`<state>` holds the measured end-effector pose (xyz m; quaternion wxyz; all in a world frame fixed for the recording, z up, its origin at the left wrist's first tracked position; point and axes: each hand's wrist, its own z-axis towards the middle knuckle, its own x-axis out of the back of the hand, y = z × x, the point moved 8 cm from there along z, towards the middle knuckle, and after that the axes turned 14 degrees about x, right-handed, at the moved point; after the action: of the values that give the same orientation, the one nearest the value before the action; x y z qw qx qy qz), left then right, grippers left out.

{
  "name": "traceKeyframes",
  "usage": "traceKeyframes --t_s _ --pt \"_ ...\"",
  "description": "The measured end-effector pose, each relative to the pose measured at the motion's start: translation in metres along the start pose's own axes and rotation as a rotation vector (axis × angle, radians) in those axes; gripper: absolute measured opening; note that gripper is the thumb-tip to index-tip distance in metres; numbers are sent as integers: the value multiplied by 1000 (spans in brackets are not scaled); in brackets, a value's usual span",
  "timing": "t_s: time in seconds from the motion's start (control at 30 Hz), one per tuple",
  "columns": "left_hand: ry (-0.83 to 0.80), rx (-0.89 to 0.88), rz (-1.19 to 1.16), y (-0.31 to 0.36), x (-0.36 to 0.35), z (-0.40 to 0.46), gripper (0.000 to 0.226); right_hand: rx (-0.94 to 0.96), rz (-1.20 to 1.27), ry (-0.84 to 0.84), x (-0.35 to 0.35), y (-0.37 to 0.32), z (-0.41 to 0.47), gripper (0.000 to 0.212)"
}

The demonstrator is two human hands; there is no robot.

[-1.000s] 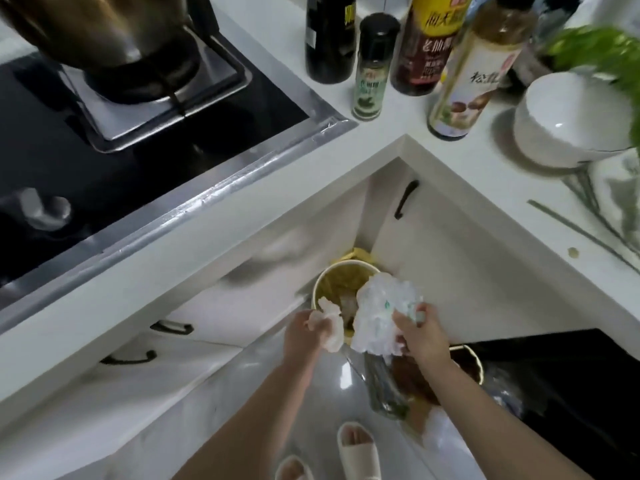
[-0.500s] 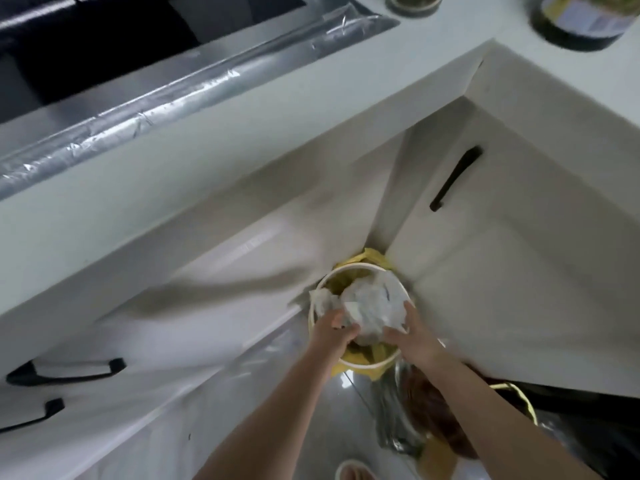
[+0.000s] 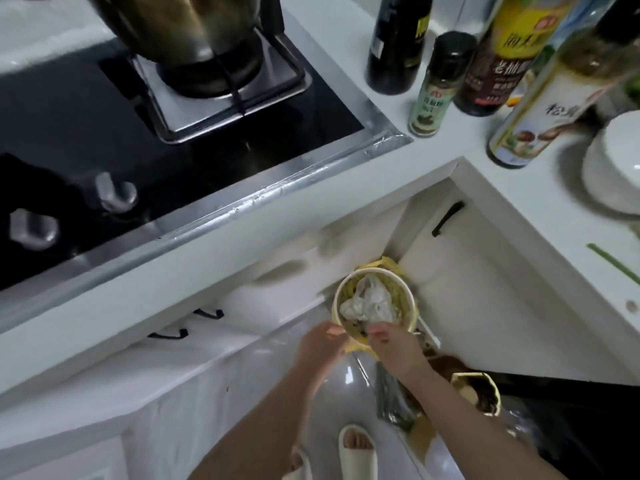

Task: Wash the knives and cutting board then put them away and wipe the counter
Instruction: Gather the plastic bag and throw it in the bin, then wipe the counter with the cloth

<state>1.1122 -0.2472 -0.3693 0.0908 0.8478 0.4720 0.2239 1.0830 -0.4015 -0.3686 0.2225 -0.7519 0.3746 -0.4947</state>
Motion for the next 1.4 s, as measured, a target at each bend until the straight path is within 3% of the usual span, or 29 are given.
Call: traceKeyframes --t_s 0.03,0.2,0.33,0.47,0.77,1.07,1.4 --pt "18 -20 9 1 10 -18 5 39 -51 -23 2 -17 -7 25" --pt "137 -151 78 -7 56 -91 17 174 -180 -116 7 -101 -48 25" --pt "233 -121 88 -41 96 -139 23 440 -301 -11 9 -166 -75 25" --pt "350 -75 110 -80 137 -185 28 464 -336 -215 -17 -212 -97 28" --pt "552 4 -264 -189 227 -281 22 668 -324 -455 -92 -343 -160 34" --pt "729 101 -617 -326 302 -370 26 887 -357 -657 -207 -454 -251 24" --pt "868 147 -656 -438 398 -426 30 992 -303 -670 -303 -570 -305 26"
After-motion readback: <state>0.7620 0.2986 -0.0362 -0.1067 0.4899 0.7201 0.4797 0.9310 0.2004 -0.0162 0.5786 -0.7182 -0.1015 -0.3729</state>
